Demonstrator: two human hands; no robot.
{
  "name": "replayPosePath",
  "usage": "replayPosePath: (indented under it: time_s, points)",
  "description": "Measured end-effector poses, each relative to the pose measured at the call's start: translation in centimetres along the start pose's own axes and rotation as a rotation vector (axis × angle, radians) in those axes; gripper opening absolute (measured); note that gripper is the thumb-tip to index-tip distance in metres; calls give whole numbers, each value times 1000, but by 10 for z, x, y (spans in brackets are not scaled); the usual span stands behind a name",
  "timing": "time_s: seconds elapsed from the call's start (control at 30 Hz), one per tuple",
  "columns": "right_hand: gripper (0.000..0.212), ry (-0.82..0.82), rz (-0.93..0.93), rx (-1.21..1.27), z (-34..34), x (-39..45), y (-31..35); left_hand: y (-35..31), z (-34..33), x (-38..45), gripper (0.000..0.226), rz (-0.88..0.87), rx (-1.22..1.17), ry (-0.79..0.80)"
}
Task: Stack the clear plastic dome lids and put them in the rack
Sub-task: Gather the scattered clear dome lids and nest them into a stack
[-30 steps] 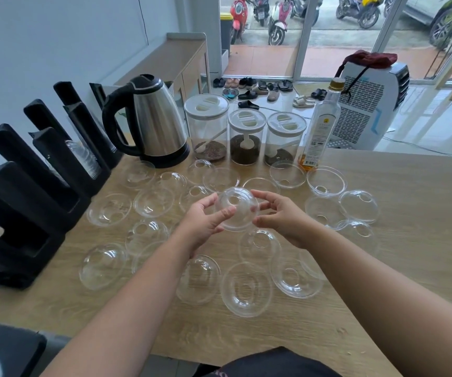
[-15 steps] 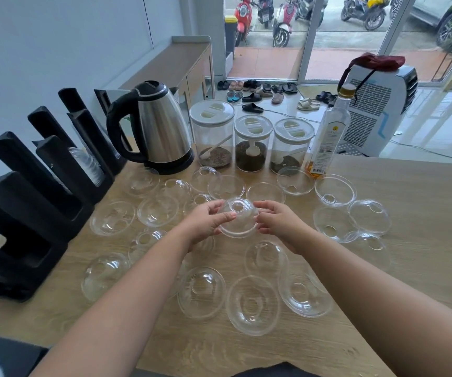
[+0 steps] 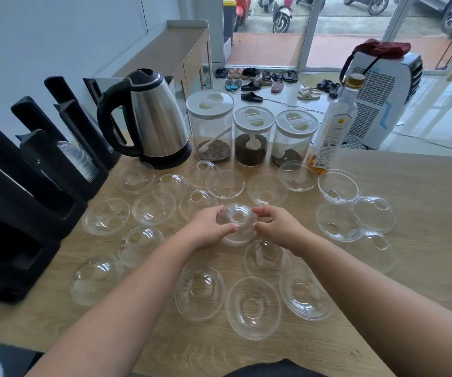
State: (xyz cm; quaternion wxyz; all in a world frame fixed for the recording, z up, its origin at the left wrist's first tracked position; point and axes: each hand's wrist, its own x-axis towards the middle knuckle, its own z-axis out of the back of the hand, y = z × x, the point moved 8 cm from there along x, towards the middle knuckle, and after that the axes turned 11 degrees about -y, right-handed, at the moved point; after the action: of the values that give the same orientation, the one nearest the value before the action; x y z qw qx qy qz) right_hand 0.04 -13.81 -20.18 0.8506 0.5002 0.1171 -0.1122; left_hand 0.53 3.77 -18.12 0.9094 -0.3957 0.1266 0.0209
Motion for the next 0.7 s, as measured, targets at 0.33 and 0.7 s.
replayPosePath:
  time_s: [0.33, 0.7]
  points:
    - [72, 240, 214, -521, 22, -43, 19, -20, 25, -20, 79, -307, 177, -202]
    - [72, 267, 353, -637, 1, -56, 17, 36, 50, -47, 83, -259, 695, -107]
